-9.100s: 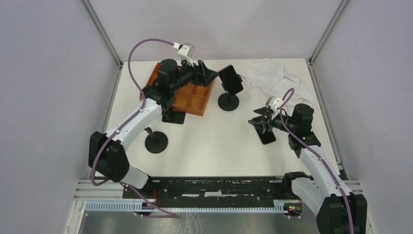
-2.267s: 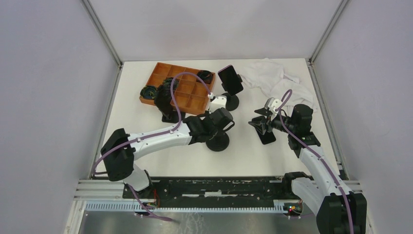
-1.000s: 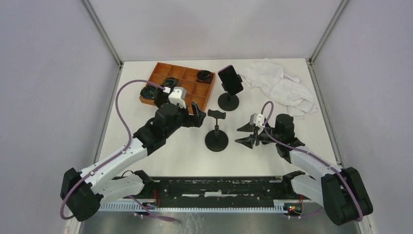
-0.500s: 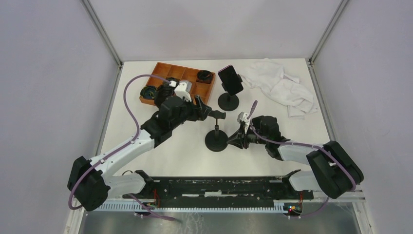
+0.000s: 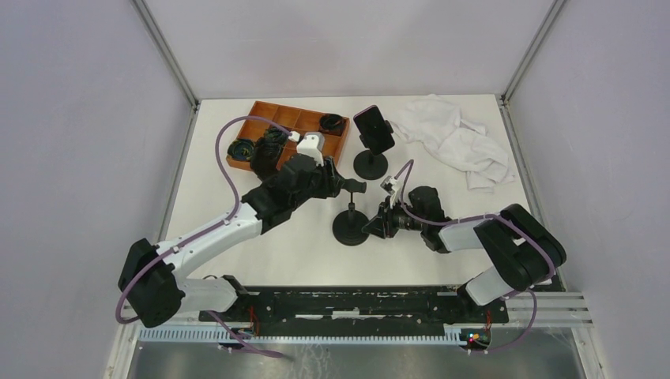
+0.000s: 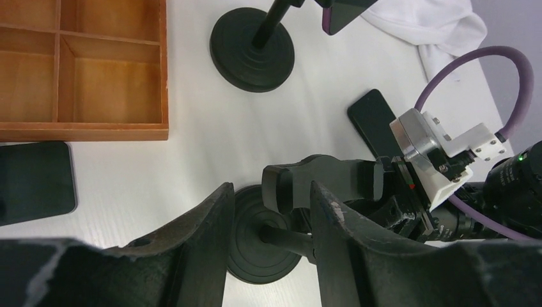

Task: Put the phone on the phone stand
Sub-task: Place the phone stand at the center of the board.

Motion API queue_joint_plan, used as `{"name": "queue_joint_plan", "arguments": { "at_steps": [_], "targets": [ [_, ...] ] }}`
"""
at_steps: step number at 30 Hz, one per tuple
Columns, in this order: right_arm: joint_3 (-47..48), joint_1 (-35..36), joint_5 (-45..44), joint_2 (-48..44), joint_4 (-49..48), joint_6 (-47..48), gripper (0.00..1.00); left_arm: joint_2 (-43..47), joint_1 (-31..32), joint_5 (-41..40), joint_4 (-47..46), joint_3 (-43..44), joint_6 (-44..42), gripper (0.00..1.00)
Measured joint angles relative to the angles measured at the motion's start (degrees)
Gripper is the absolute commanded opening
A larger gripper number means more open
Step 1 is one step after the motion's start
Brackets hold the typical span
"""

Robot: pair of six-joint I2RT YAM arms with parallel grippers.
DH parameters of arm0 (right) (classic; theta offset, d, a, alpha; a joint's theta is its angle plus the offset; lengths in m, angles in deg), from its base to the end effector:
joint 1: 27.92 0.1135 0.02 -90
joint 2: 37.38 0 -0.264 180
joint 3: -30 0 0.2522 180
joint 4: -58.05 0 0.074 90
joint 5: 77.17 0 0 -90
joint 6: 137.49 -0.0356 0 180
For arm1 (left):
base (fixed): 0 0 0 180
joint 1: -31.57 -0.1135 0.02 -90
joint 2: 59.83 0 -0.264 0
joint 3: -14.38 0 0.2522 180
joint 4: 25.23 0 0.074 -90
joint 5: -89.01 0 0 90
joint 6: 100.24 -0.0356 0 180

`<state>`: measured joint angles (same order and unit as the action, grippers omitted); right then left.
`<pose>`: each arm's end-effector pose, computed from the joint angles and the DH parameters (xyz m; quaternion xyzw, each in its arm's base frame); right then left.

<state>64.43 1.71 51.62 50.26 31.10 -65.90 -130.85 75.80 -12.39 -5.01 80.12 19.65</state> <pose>0.2075 0.1437 0.1303 -0.2528 0.7801 0.4603 0.3401 0.2081 -0.1928 0.2931 0.0525 0.8416 -0.2530 0.4743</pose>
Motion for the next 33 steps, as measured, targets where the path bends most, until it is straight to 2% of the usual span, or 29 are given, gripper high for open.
{"name": "queue_joint_plan", "arguments": {
  "at_steps": [5,8,17,22,33],
  "targets": [
    [1.16,0.44,-1.86,1.16,1.03,-1.55,0.33,-1.77,0.9,-0.66,1.2,1.25,0.0,0.47],
    [2.95,0.94,-2.75,2.21,1.88,-1.92,0.33,-2.99,0.92,-0.74,1.2,1.84,-0.02,0.4],
    [4.98,2.08,-5.22,3.63,4.55,-2.43,0.35,-5.33,1.29,-2.49,1.88,3.85,-1.18,0.03],
    [8.39,2.89,-7.08,5.42,7.17,-2.6,0.35,-5.49,2.12,-3.82,2.29,4.26,-2.14,0.02],
    [13.9,4.42,-13.73,8.59,11.21,-1.2,0.3,-3.56,8.24,-13.57,1.22,2.49,-4.96,0.02]
  ]
}}
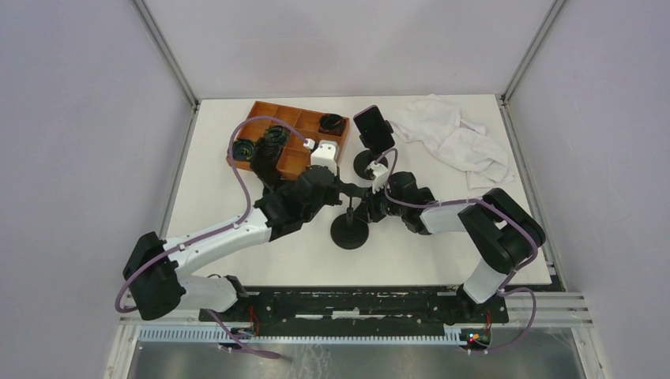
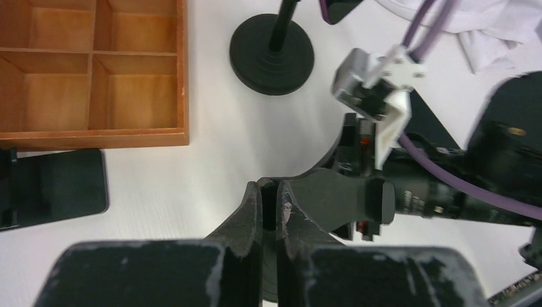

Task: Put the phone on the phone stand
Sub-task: Place the phone stand at the center of the board.

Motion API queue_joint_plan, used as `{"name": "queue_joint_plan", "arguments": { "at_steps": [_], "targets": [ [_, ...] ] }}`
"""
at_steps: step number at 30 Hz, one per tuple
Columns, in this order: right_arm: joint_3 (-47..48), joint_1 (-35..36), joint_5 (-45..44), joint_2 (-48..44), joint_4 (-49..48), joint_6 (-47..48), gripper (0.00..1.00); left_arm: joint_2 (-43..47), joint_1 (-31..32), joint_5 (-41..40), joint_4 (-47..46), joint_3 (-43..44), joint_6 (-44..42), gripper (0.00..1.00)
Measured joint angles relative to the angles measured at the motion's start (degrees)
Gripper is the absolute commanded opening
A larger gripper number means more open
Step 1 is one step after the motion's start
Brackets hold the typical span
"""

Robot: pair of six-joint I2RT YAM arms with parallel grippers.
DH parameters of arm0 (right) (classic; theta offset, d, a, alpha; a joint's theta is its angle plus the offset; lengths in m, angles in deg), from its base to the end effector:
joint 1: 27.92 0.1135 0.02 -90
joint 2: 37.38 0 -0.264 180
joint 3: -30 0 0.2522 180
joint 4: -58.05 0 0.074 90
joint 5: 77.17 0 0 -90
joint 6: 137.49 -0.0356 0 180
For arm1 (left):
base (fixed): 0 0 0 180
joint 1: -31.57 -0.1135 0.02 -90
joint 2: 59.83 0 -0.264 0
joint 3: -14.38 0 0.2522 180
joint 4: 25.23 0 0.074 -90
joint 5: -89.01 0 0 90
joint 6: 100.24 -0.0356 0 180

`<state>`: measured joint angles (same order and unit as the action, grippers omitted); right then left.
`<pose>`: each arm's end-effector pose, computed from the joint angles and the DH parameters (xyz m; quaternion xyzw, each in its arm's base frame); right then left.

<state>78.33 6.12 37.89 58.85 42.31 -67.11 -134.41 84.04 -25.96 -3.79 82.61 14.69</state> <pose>0.2465 0.1847 0.1323 -0.2113 0.8345 0.3825 0.3355 0.1913 -0.2244 0.2906 0.0905 0.8385 -0.1709 0.5094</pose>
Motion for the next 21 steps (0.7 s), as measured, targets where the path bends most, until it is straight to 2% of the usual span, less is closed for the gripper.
{"name": "queue_joint_plan", "arguments": {
  "at_steps": [11,17,19,21],
  "targets": [
    [1.75,1.18,-1.73,1.16,3.45,1.11,0.32,5.84,4.31,-4.09,-8.7,-8.13,-4.35,0.02],
    [-0.61,-0.35,-2.49,-4.28,6.62,3.82,0.37,6.75,5.84,-4.81,-12.2,-9.81,-5.27,0.02],
    [-2.75,-2.84,-1.73,-7.72,6.95,4.83,0.45,8.15,6.19,-4.74,-13.49,-11.04,-5.29,0.02],
    [-4.63,-5.92,-0.31,-10.84,6.82,6.05,0.57,9.68,6.29,-4.7,-14.93,-12.37,-5.29,0.02]
  ]
}}
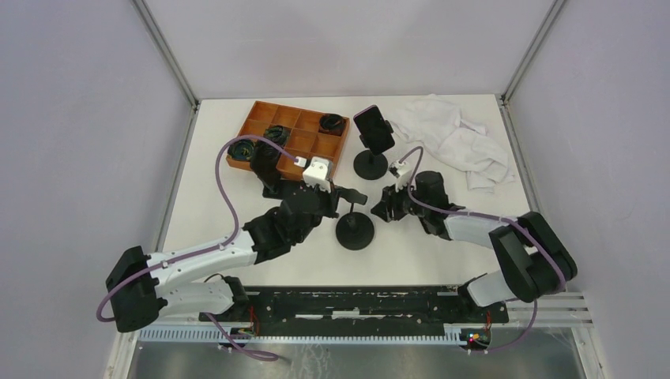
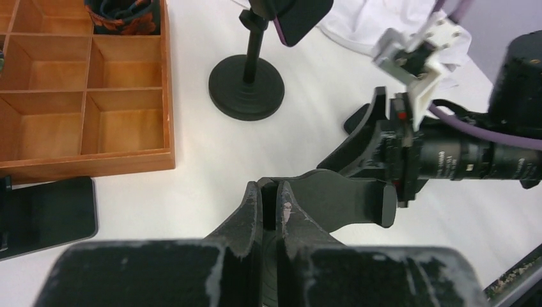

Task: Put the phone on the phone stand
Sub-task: Place the phone stand at the center of the board, then adjust the phone stand at the center of the board.

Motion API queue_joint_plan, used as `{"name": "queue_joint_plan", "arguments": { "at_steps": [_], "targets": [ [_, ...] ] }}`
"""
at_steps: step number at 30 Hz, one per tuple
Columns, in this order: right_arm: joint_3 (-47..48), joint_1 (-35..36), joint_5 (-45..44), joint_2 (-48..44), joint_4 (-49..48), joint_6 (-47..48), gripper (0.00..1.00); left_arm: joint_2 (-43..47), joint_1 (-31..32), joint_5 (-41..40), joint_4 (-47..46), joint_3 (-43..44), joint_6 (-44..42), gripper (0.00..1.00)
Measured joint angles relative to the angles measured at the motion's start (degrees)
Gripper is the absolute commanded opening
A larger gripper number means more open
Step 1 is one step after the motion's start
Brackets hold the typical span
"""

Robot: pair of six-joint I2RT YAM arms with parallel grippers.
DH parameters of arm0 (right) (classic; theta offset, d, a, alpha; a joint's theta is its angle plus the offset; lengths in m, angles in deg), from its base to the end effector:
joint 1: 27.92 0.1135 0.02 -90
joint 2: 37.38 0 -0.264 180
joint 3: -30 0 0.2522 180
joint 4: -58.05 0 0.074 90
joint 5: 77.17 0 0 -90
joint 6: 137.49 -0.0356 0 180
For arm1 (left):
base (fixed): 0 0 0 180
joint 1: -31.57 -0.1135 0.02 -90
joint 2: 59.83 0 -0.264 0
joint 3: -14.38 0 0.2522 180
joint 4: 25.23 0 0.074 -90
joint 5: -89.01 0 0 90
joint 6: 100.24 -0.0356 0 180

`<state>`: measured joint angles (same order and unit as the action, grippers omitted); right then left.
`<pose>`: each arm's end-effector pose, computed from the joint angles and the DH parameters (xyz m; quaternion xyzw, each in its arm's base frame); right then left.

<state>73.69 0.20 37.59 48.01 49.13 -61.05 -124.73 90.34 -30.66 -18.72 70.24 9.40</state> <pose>0.2368 0.1435 0.1513 -0.2105 0.8376 0.3423 0.3702 0.1489 -0.2116 0.2848 0.1118 0.7772 -0.2117 0.5820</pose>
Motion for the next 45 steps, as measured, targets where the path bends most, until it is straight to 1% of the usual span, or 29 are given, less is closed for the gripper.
{"name": "queue_joint_plan", "arguments": {
  "at_steps": [1,4,8,10,13,15,20,23,25,31,32,34,36,39,41,45],
  "targets": [
    [-1.07,-1.95,1.62,-1.73,-0.55,1.42,0.64,0.52,-0.02,-0.04,-0.57,-0.42,-0.02,0.02],
    [-3.74,-5.29,6.82,-5.35,-2.95,4.9,0.77,1.64,-0.02,-0.24,-1.99,-1.44,-0.02,0.02],
    [-8.61,-6.01,16.55,-10.69,-8.26,11.89,0.87,1.77,-0.02,-0.22,-2.86,-1.77,-0.09,0.02],
    [-12.15,-6.01,21.44,-13.16,-14.25,14.51,0.91,1.79,-0.02,-0.09,-3.19,-1.77,-0.09,0.02],
    [-19.52,-5.99,27.06,-17.14,-25.9,17.46,0.91,2.08,-0.02,0.46,-3.21,-1.77,-0.07,0.02],
    [-21.9,-5.86,28.94,-18.23,-30.12,18.91,0.91,2.34,-0.02,1.6,-3.26,-1.77,-0.02,0.02],
    [-22.03,-4.44,28.72,-18.69,-37.46,20.46,0.9,2.56,-0.02,5.38,-3.76,-1.55,0.85,0.02],
    [-22.03,-2.32,28.09,-18.78,-39.87,20.74,0.89,2.51,0.0,7.48,-4.5,-1.51,1.88,0.02],
    [-22.03,-1.29,27.85,-18.67,-40.52,20.85,0.84,2.21,0.11,8.17,-5.25,-1.31,2.34,0.02],
    [-21.05,1.77,27.3,-15.34,-39.98,20.85,0.61,0.39,0.63,9.2,-7.93,-0.24,3.8,0.02],
    [-20.81,1.95,27.15,-14.73,-39.71,20.55,0.54,0.15,0.74,9.2,-8.28,-0.11,3.87,0.02],
    [-20.44,2.25,26.99,-13.9,-39.45,19.96,0.37,-0.09,0.94,9.14,-8.94,0.04,3.89,0.02],
    [-20.15,2.51,26.34,-13.42,-39.39,19.12,0.21,-0.13,1.2,8.81,-9.66,0.04,3.91,0.02],
    [-19.67,2.54,25.73,-13.42,-39.67,17.99,0.07,-0.13,1.79,7.78,-10.47,0.04,3.87,0.02],
    [-19.54,2.64,25.11,-13.42,-39.87,17.4,0.02,-0.07,2.21,6.69,-10.97,0.04,3.82,0.02],
    [-18.75,2.64,24.13,-13.42,-40.44,16.52,0.0,1.25,3.61,2.56,-13.44,-0.96,2.95,0.02]
  ]
}}
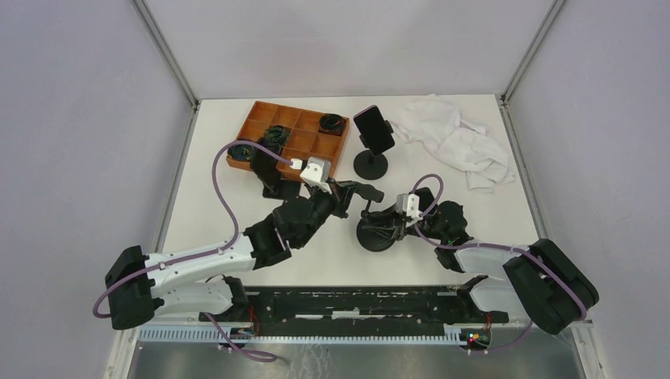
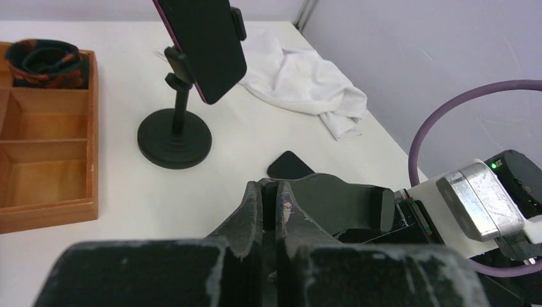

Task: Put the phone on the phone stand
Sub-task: Adjust the phone stand at the center of the board.

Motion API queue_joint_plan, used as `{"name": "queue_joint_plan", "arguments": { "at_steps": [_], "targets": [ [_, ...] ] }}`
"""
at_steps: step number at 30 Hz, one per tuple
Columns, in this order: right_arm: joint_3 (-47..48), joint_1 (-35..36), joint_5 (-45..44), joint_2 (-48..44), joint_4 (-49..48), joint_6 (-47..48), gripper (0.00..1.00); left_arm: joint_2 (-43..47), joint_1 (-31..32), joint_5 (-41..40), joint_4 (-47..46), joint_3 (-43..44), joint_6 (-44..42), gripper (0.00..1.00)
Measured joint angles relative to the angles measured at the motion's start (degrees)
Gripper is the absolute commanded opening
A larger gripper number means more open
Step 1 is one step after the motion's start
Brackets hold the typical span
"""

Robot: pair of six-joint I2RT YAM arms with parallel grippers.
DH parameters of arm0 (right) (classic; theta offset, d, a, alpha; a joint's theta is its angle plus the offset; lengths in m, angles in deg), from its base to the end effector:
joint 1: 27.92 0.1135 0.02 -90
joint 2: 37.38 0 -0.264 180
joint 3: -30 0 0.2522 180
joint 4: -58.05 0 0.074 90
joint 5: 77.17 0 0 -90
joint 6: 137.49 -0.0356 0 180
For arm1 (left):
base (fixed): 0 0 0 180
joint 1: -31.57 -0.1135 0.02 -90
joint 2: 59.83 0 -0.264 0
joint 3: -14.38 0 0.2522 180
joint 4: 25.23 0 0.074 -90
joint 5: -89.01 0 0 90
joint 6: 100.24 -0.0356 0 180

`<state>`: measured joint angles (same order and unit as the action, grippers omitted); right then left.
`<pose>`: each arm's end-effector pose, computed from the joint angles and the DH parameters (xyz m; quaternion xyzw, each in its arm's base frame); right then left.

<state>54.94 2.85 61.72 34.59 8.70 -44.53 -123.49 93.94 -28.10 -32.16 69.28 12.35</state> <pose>0.1646 0.1292 0.1839 -0.4686 0.5168 0.4360 0.5685 0.1339 -0.2208 0.3083 0.0842 0.7121 -0.3326 0.6125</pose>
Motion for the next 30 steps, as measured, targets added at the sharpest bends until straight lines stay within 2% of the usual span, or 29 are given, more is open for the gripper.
{"name": "queue_joint_plan", "arguments": {
  "at_steps": [16,25,26,30],
  "targets": [
    [2.32,-2.16,-0.44,3.93,-3.67,-6.43,0.0,1.36,7.96,-13.75,-8.48,-1.27,-10.47,0.02],
    [2.62,-4.46,0.22,8.52,-4.44,-10.78,0.01,-4.13,13.33,-23.17,-14.91,-1.27,-17.07,0.02],
    [2.62,-4.63,0.26,8.68,-4.33,-10.91,0.05,-4.76,13.4,-23.91,-15.52,-1.27,-17.4,0.02],
    [2.62,-5.07,0.55,8.72,-3.13,-10.71,0.39,-7.56,13.79,-27.04,-19.21,-1.27,-19.17,0.02]
  ]
}}
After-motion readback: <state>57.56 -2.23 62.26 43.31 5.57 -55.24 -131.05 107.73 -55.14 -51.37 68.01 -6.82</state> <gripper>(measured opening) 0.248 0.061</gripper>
